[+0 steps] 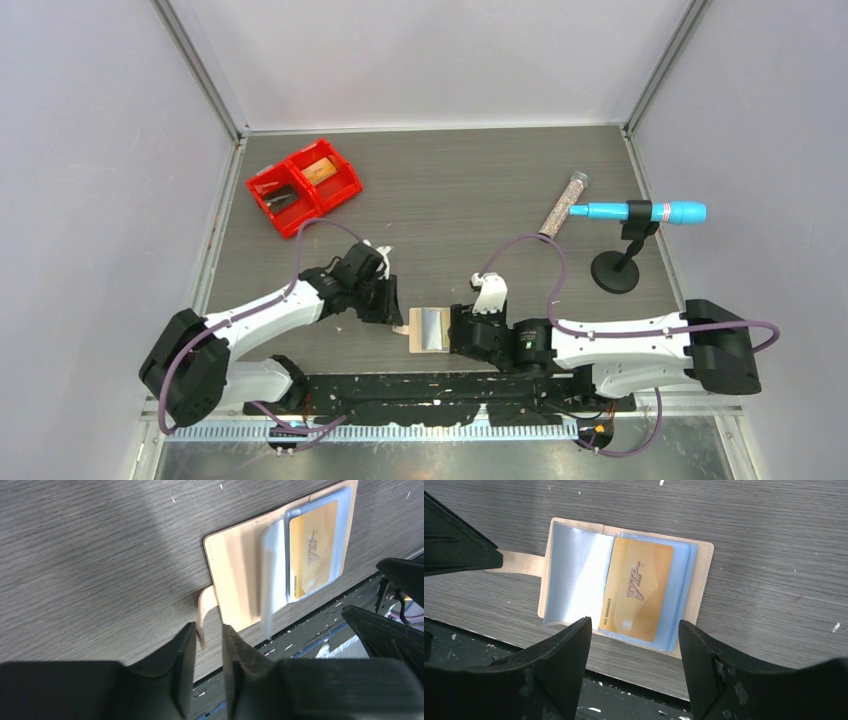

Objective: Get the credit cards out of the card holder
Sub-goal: Remove the credit card from the card holder.

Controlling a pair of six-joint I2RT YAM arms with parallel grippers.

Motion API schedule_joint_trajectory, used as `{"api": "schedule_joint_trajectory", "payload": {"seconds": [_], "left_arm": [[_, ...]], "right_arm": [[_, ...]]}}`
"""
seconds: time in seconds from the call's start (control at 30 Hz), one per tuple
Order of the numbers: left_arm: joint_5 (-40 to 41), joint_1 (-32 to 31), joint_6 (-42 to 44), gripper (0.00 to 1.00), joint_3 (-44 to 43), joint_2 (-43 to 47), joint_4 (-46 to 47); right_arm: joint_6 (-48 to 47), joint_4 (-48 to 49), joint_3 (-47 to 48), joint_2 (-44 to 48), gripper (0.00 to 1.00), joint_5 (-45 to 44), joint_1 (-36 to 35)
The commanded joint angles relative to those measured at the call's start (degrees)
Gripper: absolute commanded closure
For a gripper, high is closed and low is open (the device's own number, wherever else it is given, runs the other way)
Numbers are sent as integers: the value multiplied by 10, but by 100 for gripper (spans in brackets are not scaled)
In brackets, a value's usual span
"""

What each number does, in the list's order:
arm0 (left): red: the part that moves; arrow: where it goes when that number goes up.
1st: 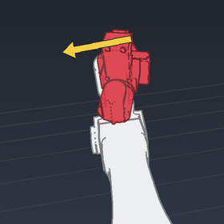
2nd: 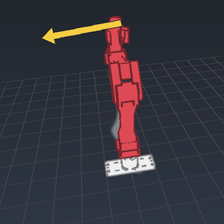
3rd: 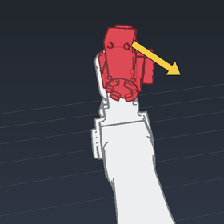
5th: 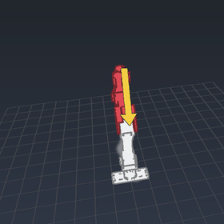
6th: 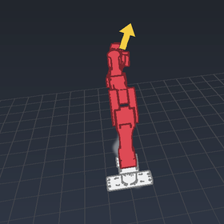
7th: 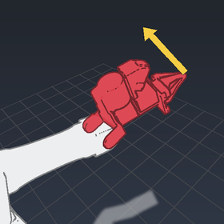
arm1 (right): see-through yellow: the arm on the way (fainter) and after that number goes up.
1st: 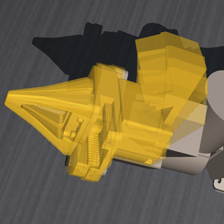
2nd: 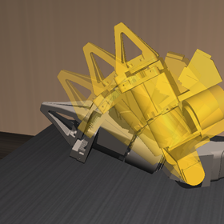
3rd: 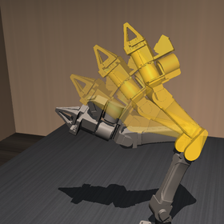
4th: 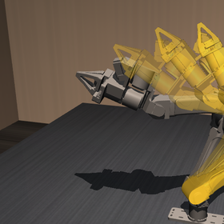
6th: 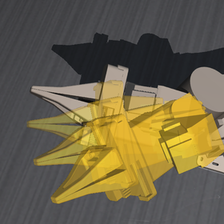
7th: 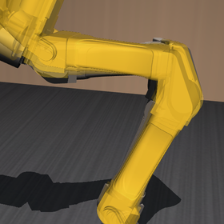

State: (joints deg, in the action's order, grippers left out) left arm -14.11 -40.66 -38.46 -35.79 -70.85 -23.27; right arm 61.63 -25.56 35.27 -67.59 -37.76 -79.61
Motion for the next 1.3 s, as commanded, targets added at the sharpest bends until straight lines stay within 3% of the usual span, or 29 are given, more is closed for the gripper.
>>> {"api": "schedule_joint_trajectory", "payload": {"seconds": [0.0,0.13,0.4,0.73,1.27], "left_arm": [[9,-2,-4,68,-23,34,-26],[-18,-9,-16,64,-23,68,-11],[-55,-65,-79,66,-20,86,98],[-81,-87,-130,68,18,-40,296],[-55,-87,-139,67,52,-134,367]], "right_arm": [[-31,71,-25,34,29,5,13],[-36,77,-40,54,35,14,30],[-70,179,-104,77,63,104,92],[-93,273,-166,93,66,186,163],[-92,293,-166,54,67,201,172]]}}
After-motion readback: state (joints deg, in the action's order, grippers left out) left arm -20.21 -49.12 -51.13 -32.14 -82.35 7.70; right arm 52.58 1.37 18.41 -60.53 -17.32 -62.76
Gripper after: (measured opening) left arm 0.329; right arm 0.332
